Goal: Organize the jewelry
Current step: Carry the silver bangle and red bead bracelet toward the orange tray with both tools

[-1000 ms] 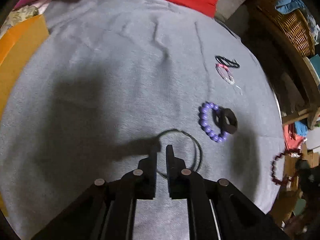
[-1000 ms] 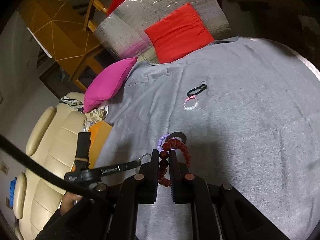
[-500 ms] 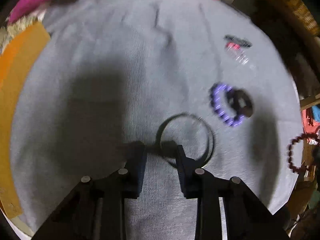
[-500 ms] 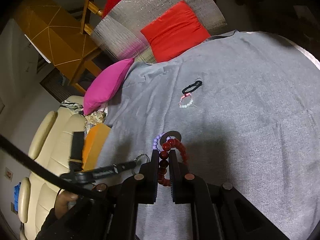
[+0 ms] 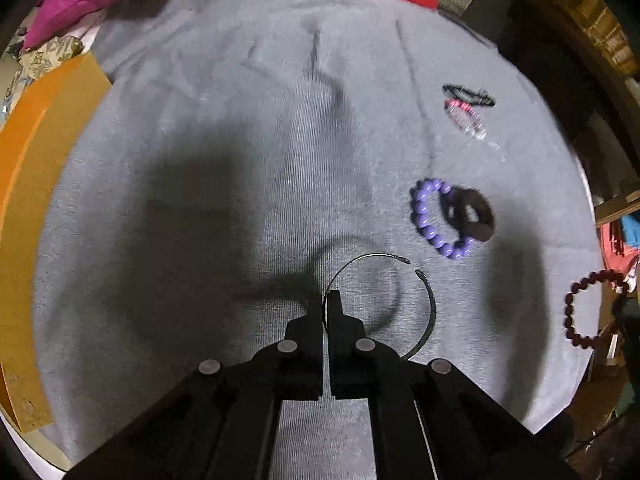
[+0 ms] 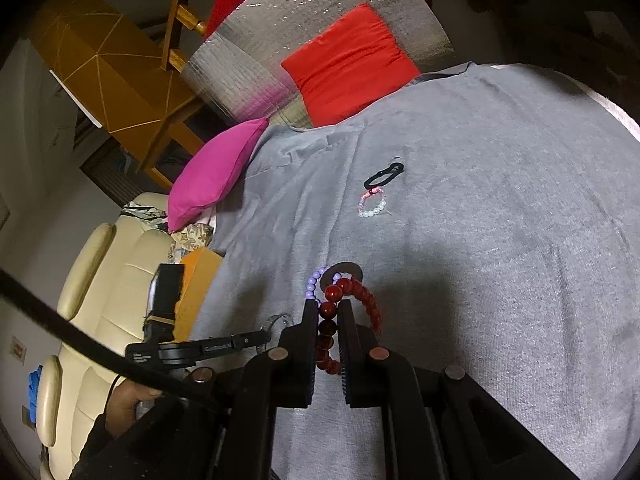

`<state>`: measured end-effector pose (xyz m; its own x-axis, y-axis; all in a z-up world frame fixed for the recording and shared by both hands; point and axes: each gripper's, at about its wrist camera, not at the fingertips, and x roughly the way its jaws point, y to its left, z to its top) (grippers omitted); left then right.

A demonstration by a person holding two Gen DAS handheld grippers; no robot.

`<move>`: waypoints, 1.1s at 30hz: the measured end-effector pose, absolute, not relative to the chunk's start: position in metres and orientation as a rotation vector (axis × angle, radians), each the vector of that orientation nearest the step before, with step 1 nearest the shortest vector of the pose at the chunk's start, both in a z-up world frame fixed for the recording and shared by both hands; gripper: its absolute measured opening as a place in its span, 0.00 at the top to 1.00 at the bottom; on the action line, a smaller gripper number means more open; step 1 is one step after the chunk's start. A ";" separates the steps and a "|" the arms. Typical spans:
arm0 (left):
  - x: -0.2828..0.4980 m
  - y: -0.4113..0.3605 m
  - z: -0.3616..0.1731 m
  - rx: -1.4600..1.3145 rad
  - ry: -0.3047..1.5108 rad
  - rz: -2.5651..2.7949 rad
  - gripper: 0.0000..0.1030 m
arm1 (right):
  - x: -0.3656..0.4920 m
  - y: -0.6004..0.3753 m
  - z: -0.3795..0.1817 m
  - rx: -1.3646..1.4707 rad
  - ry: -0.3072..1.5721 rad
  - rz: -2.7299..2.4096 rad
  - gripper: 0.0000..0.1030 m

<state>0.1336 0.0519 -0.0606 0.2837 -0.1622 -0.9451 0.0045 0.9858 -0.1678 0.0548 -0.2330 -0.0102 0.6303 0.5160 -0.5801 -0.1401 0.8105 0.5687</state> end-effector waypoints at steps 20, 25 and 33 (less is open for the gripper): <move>0.066 0.111 0.001 -0.212 1.097 -0.041 0.98 | 0.056 -0.169 0.018 0.418 0.801 0.489 0.90; 0.053 0.127 0.006 -0.232 1.081 -0.018 0.98 | 0.057 -0.147 0.027 0.391 0.797 0.522 0.90; 0.038 0.159 0.016 -0.266 1.048 0.034 0.98 | 0.060 -0.111 0.037 0.347 0.800 0.576 0.90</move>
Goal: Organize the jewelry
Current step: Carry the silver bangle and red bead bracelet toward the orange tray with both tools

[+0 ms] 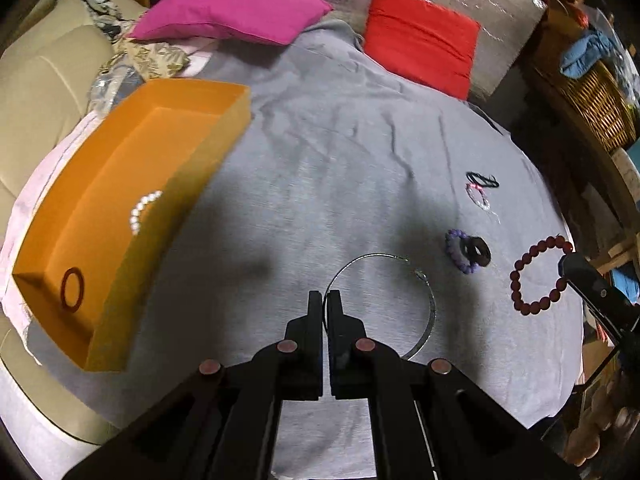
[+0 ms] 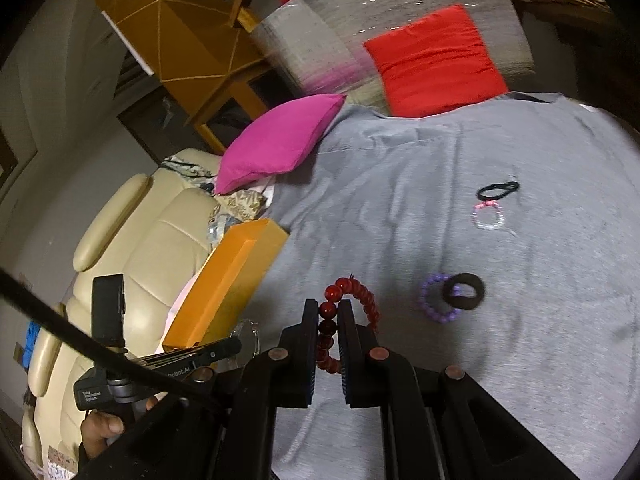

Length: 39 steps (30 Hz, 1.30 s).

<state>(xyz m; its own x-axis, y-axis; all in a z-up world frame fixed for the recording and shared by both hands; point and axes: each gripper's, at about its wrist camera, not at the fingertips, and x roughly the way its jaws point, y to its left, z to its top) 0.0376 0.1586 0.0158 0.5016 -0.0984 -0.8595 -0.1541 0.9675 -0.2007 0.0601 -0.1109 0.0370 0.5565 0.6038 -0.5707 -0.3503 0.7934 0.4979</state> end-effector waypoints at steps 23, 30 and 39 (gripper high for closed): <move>0.001 0.277 0.045 -0.364 0.944 0.267 0.98 | 0.088 0.044 0.063 0.221 0.806 0.795 0.90; -0.007 0.310 0.039 -0.376 0.930 0.357 0.98 | 0.099 0.102 0.065 0.161 0.818 0.862 0.90; -0.006 0.351 0.024 -0.417 0.936 0.425 0.98 | 0.117 0.162 0.060 0.104 0.844 0.915 0.90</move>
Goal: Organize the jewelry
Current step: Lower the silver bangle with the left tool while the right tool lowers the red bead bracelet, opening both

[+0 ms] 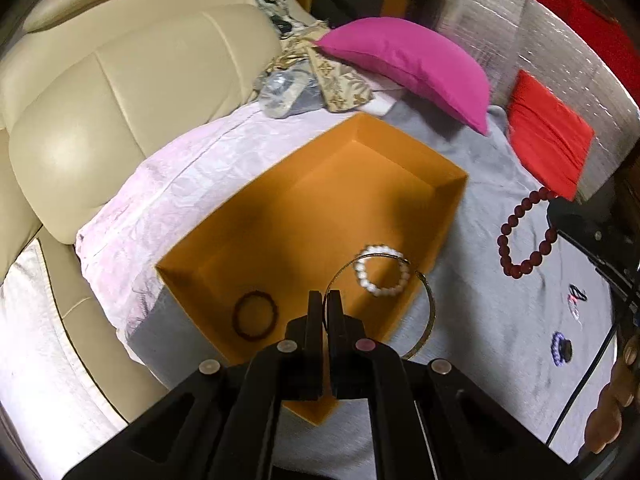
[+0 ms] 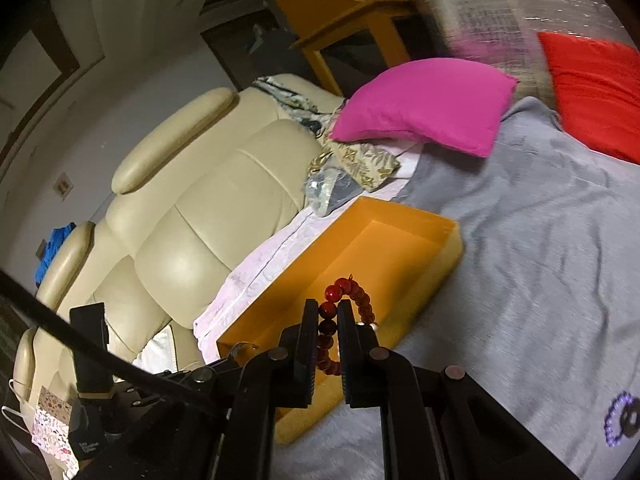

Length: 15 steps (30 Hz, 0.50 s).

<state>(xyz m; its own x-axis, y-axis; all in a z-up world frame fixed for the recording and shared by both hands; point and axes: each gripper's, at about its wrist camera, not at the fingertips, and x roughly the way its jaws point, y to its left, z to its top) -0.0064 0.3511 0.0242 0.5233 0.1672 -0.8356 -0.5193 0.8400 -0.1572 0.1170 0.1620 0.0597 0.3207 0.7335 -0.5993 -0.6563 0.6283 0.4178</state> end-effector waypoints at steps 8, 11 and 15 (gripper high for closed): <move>0.008 0.383 0.007 -0.455 0.954 0.462 0.98 | 0.142 0.214 0.041 0.060 0.886 0.936 0.90; 0.016 0.392 0.000 -0.459 0.966 0.472 0.98 | 0.152 0.231 0.031 0.040 0.905 0.935 0.90; 0.026 0.404 -0.011 -0.462 0.985 0.494 0.98 | 0.165 0.253 0.015 0.013 0.941 0.927 0.90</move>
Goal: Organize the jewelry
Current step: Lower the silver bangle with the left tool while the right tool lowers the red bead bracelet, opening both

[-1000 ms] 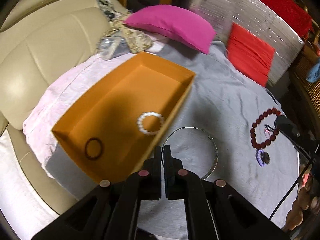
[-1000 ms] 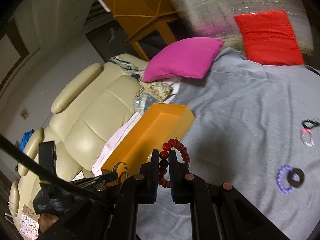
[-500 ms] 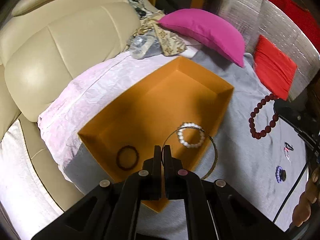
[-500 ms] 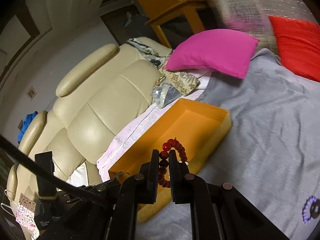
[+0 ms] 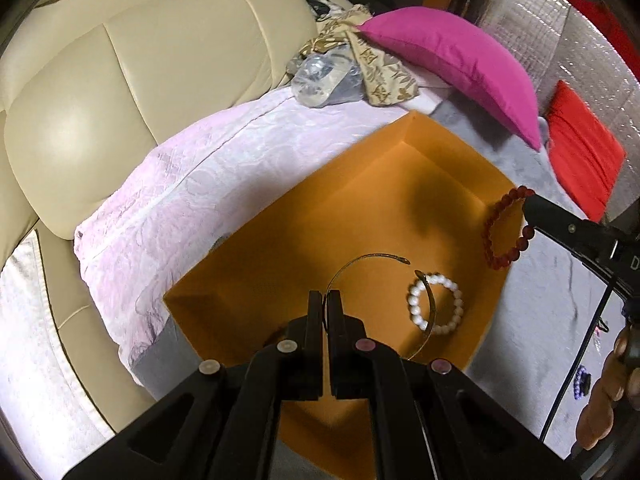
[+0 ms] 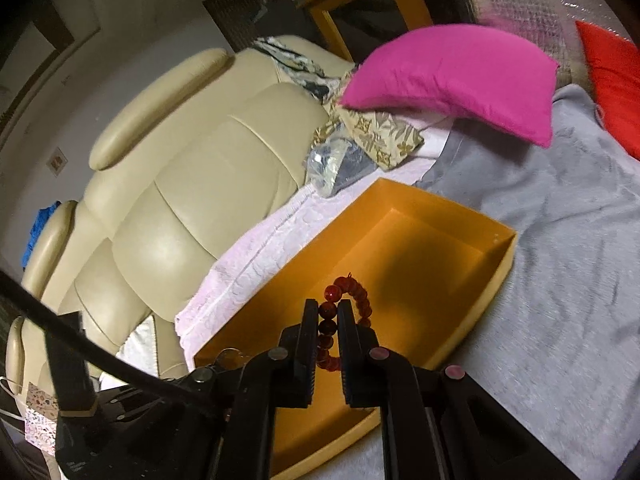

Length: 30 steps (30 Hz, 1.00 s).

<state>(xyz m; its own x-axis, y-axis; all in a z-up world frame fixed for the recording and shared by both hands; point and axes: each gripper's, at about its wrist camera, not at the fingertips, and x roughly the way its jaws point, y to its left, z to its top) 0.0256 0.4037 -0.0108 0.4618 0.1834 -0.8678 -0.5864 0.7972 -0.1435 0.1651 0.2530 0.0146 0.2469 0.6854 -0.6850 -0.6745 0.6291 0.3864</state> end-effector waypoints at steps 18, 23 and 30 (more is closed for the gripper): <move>0.065 0.425 -0.054 -0.462 1.064 0.521 0.98 | 0.210 0.283 -0.036 -0.017 1.032 0.869 0.90; 0.069 0.427 -0.063 -0.473 1.082 0.523 0.98 | 0.215 0.285 -0.042 -0.019 1.048 0.864 0.90; 0.069 0.429 -0.066 -0.485 1.092 0.532 0.98 | 0.221 0.289 -0.047 -0.021 1.072 0.852 0.90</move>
